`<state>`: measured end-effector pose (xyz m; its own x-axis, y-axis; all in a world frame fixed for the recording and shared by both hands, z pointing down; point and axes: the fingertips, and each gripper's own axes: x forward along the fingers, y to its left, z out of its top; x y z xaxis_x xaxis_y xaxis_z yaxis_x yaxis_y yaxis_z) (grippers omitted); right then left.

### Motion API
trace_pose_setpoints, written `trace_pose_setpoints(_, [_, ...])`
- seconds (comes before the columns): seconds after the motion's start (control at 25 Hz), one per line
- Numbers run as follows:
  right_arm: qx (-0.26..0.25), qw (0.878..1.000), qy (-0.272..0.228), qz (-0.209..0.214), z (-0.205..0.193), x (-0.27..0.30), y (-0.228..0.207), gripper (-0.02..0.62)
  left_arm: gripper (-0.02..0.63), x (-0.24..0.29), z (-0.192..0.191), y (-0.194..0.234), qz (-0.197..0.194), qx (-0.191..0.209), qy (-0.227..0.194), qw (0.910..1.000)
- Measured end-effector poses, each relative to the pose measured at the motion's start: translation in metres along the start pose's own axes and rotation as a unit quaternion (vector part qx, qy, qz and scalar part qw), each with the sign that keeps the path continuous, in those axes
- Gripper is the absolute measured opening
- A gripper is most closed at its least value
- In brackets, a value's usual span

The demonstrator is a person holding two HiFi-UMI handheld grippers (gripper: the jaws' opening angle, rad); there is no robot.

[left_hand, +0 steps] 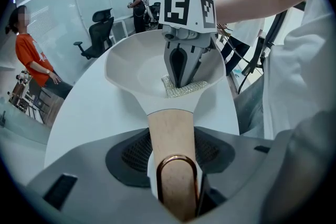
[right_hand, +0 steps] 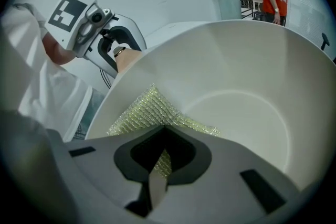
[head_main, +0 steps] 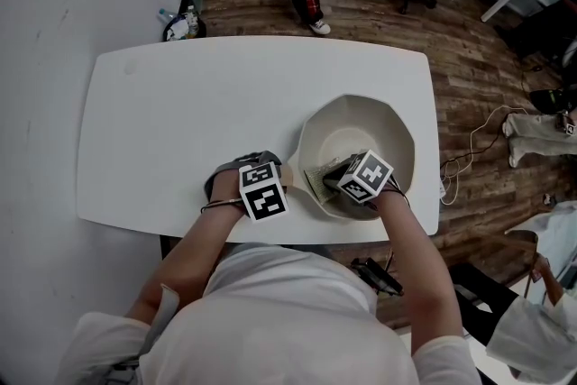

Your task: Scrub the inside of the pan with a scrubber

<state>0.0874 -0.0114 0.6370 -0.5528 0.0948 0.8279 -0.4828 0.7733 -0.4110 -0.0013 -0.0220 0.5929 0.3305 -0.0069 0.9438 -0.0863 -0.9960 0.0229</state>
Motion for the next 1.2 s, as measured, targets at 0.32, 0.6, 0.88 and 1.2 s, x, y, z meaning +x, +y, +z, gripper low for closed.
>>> trace_pose_setpoints(0.32, [-0.008, 0.999, 0.045, 0.01, -0.017, -0.004, 0.005, 0.023, 0.227, 0.0, -0.002, 0.002, 0.002, -0.005, 0.002, 1.0])
trace_pose_setpoints(0.6, [-0.018, 0.994, 0.11, 0.005, -0.04, -0.011, 0.006, 0.023, 0.225, 0.0, -0.002, 0.001, 0.001, -0.009, 0.0, 1.0])
trace_pose_setpoints(0.88, [-0.018, 0.987, 0.157, -0.007, -0.063, -0.02, 0.001, 0.023, 0.224, 0.001, -0.002, 0.001, 0.002, -0.012, -0.001, 0.9999])
trace_pose_setpoints(1.2, [-0.016, 0.977, 0.206, -0.047, -0.078, -0.031, -0.01, 0.023, 0.222, 0.002, -0.003, 0.002, 0.004, -0.01, 0.001, 0.9999])
